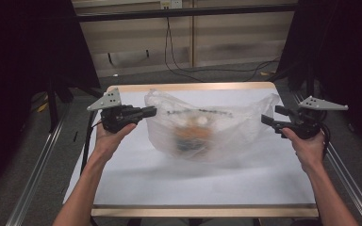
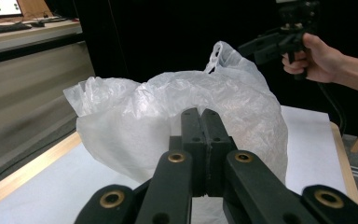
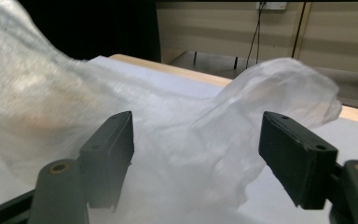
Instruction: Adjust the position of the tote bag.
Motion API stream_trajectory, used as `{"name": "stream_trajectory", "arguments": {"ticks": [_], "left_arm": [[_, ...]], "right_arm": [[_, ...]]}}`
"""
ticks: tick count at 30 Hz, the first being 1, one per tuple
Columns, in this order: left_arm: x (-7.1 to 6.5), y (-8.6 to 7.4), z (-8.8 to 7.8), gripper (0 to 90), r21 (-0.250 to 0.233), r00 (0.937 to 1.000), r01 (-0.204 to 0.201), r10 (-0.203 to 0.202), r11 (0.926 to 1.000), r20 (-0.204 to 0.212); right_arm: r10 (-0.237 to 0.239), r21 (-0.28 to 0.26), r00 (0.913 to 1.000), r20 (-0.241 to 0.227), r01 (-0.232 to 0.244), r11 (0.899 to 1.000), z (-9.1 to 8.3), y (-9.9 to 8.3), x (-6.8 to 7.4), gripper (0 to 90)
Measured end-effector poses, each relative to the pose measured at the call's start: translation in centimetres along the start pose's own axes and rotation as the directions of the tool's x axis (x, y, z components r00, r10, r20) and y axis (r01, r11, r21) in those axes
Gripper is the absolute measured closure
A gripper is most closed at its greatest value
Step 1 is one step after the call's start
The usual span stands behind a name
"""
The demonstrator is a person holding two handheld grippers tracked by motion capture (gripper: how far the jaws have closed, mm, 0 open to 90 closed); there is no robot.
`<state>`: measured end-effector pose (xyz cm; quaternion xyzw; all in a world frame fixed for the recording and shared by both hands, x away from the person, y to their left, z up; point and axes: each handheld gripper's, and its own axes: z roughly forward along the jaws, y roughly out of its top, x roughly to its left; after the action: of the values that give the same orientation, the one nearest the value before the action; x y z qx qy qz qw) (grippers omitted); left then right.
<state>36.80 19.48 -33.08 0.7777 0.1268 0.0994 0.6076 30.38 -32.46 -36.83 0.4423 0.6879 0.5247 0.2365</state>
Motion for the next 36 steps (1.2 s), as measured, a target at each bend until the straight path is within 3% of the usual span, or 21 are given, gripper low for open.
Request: {"name": "stream_trajectory", "arguments": {"ticks": [4, 7, 10, 11, 14, 18, 19, 20, 22, 28, 36], "left_arm": [[-0.4, 0.1, -0.2, 90.0, -0.006, 1.0000, -0.007, 0.007, 1.0000, 0.000], [-0.5, 0.0, -0.4, 90.0, 0.000, 0.9998, -0.018, 0.018, 0.9998, 0.003], [-0.6, 0.0, -0.5, 90.0, 0.001, 0.9998, -0.021, 0.021, 0.9998, 0.006], [-0.7, 0.1, -0.6, 90.0, -0.002, 0.9997, -0.024, 0.024, 0.9997, -0.002], [-0.7, 0.1, -0.7, 90.0, -0.005, 0.9997, -0.025, 0.025, 0.9997, 0.002], [-0.8, 0.0, -0.9, 90.0, -0.010, 0.9997, -0.025, 0.025, 0.9996, -0.010], [-0.7, 0.0, -1.0, 90.0, -0.011, 0.9997, -0.025, 0.025, 0.9996, -0.008], [-0.7, 0.0, -1.0, 90.0, -0.011, 0.9997, -0.025, 0.025, 0.9996, -0.008], [-0.4, -0.3, -1.2, 90.0, -0.014, 0.9997, -0.010, 0.009, 0.9999, -0.021], [0.6, -0.6, -2.1, 90.0, -0.009, 0.9983, 0.017, -0.018, 0.9998, -0.056], [1.5, -1.4, -3.1, 90.0, -0.008, 0.9924, 0.047, -0.047, 0.9989, -0.113]], "right_arm": [[0.016, 0.008, 0.9996, 0.024, -0.016, 1.000, 0.8, 0.7, -0.5, 27.2], [0.029, 0.017, 0.9990, 0.035, -0.029, 0.999, 1.6, 0.6, -0.8, 33.6], [0.043, 0.022, 0.9989, 0.020, -0.044, 0.999, 2.2, 0.5, -0.9, 39.1], [0.058, 0.037, 0.9982, 0.018, -0.059, 0.998, 2.6, 0.3, -0.9, 45.9], [0.076, 0.055, 0.9971, 0.000, -0.076, 0.996, 3.1, 0.2, -0.7, 49.3], [0.073, 0.070, 0.9970, -0.026, -0.071, 0.995, 3.7, 0.1, -0.4, 65.2], [0.078, 0.063, 0.9962, -0.038, -0.075, 0.995, 3.9, 0.1, -0.3, 76.3], [0.078, 0.063, 0.9962, -0.038, -0.075, 0.995, 3.9, 0.1, -0.3, 76.3], [0.064, 0.056, 0.9963, -0.058, -0.060, 0.997, 4.1, 0.3, 0.0, 87.2], [0.038, 0.021, 0.9937, -0.106, -0.036, 0.999, 4.1, 1.2, 0.8, 90.0], [-0.037, -0.075, 0.9871, -0.156, 0.026, 0.997, 3.0, 4.3, 2.3, 90.0]]}}
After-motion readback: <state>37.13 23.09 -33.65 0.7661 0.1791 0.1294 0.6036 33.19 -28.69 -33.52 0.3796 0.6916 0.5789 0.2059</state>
